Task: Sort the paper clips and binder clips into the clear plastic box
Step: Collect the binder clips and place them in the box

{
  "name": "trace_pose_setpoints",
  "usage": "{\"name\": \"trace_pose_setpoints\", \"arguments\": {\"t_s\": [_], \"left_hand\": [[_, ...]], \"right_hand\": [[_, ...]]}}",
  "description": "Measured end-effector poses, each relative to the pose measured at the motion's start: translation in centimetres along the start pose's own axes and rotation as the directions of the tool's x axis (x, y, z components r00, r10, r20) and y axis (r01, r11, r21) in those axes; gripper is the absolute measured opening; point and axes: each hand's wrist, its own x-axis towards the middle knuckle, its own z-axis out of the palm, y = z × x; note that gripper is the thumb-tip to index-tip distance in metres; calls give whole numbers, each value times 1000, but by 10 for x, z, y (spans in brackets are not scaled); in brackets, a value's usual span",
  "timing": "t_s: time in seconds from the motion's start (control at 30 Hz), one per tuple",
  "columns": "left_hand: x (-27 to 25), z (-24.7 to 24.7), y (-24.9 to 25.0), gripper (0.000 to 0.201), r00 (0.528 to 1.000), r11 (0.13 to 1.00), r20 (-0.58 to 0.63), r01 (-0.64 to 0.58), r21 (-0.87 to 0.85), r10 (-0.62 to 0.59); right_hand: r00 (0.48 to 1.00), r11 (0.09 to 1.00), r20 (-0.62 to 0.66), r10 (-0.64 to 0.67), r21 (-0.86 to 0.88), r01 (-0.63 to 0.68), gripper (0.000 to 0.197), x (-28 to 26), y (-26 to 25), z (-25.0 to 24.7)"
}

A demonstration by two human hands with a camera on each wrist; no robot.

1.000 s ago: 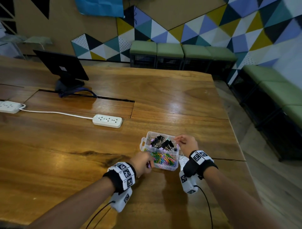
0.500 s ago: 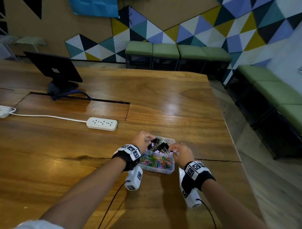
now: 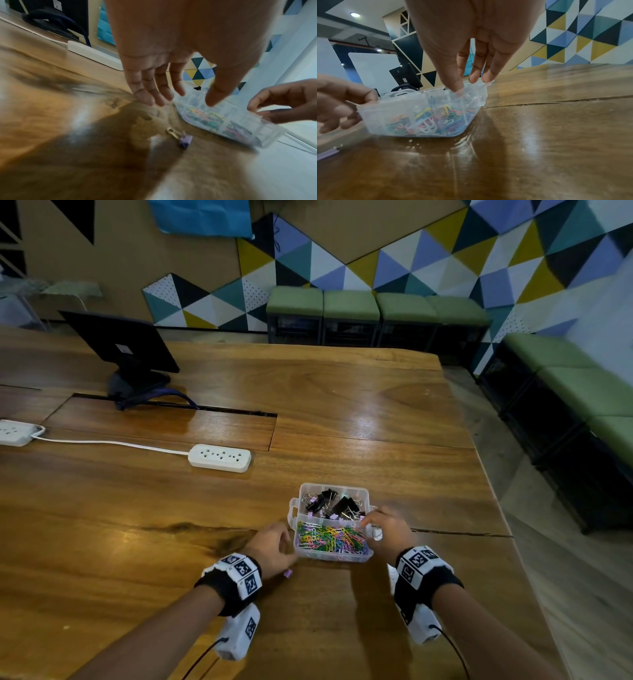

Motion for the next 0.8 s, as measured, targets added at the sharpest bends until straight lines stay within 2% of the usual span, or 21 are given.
{"name": "trace_pose_setpoints", "arguments": {"t_s": [0.1, 0.13, 0.2, 0.3, 0.5, 0.7, 0.8], "left_hand": [[-11, 10, -8, 54, 989, 988, 140, -60, 145, 40], [-14, 13, -10, 57, 985, 979, 162, -92, 184, 62], [-17, 16, -12, 47, 980, 962, 155, -155, 226, 122], [-17, 17, -14, 26, 976, 962, 135, -194, 191, 170], [-20, 12, -12, 17, 972, 963, 148, -205, 177, 180], [-13, -15, 7, 16, 990, 986, -22, -138, 91, 140], [1, -30, 22, 16, 980, 986, -109, -163, 42, 167]], "right_hand": [[1000, 1000, 10, -7, -1, 7, 22, 0, -1, -1], [1000, 1000, 10, -7, -5, 7, 22, 0, -1, -1], [1000, 1000, 7, -5, -8, 5, 22, -2, -1, 0], [1000, 1000, 19, -13, 2, 13, 24, -5, -2, 2], [1000, 999, 10, -7, 35, 7, 26, -14, -4, 4], [1000, 999, -17, 3, 44, -2, 24, -23, -6, 6], [999, 999, -41, -2, 53, 4, 23, -30, -10, 8]]}}
